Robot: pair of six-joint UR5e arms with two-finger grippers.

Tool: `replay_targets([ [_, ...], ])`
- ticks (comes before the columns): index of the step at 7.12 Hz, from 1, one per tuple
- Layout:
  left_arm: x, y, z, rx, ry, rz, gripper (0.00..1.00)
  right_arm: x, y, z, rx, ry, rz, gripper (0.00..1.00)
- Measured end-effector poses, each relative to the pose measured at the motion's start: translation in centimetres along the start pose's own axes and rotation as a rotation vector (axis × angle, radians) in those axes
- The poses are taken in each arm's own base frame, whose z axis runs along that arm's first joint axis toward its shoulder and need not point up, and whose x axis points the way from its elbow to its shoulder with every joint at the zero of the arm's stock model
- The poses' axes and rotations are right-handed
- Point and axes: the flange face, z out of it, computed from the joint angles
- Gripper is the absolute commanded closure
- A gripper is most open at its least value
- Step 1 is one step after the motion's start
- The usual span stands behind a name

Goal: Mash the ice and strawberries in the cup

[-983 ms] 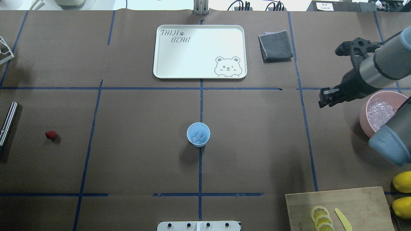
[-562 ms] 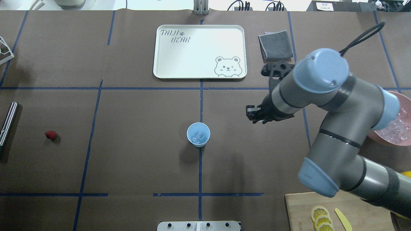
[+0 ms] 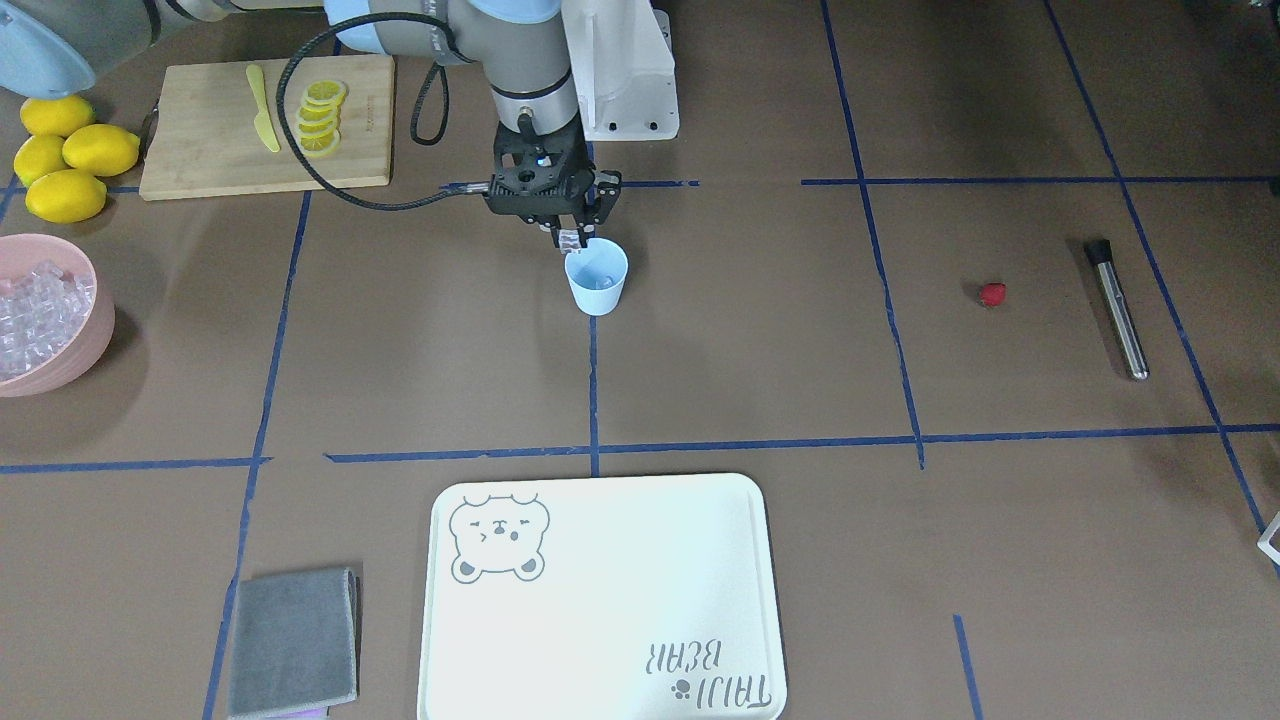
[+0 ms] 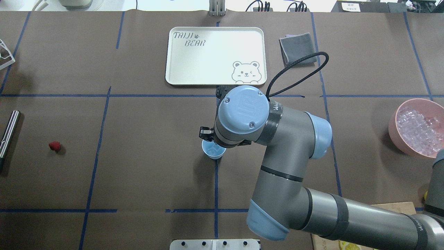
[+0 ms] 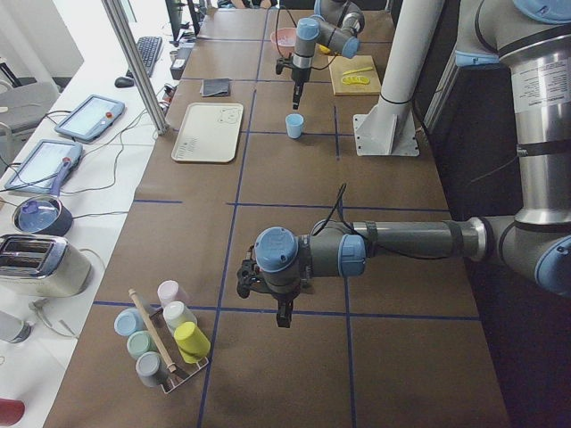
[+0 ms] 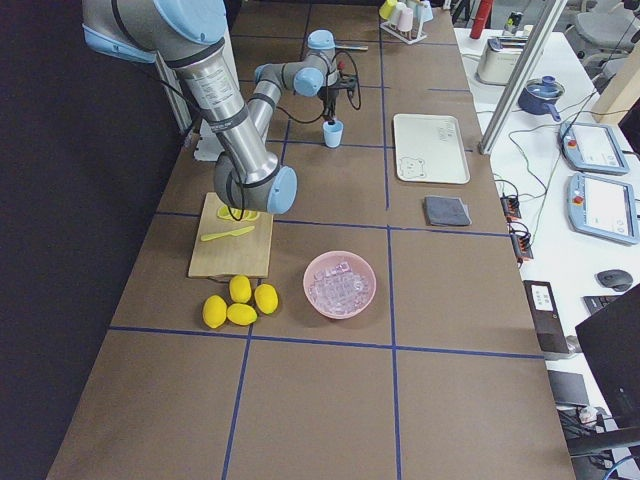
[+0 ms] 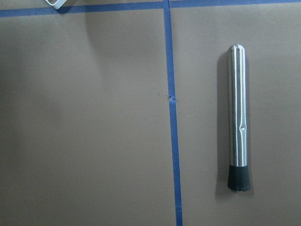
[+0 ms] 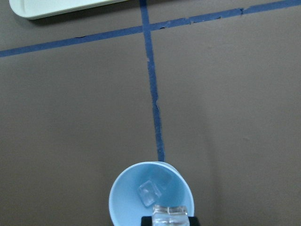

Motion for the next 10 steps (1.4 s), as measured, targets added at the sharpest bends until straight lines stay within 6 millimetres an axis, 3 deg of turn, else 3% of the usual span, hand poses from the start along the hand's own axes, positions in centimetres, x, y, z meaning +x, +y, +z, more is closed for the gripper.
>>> replay_targets([
  [1,0.0,0.0,0.0,-0.001,0.0,0.0,0.0,-0.8,0.4,0.3,0.003,0.001,0.004,0.38],
  [2,0.0,0.0,0.1,-0.002,0.0,0.001,0.0,-1.0,0.5,0.5,0.007,0.004,0.004,0.01],
  [8,0.0,0.0,0.4,-0.01,0.001,0.0,0.0,-0.6,0.4,0.9,0.01,0.014,0.0,0.0],
  [9,0.0,0.0,0.4,-0.01,0.001,0.0,0.0,0.3,-0.3,1.2,0.01,0.026,-0.007,0.0],
  [10,0.0,0.0,0.4,-0.01,0.001,0.0,0.0,2.6,-2.4,1.7,0.01,0.052,-0.032,0.0],
])
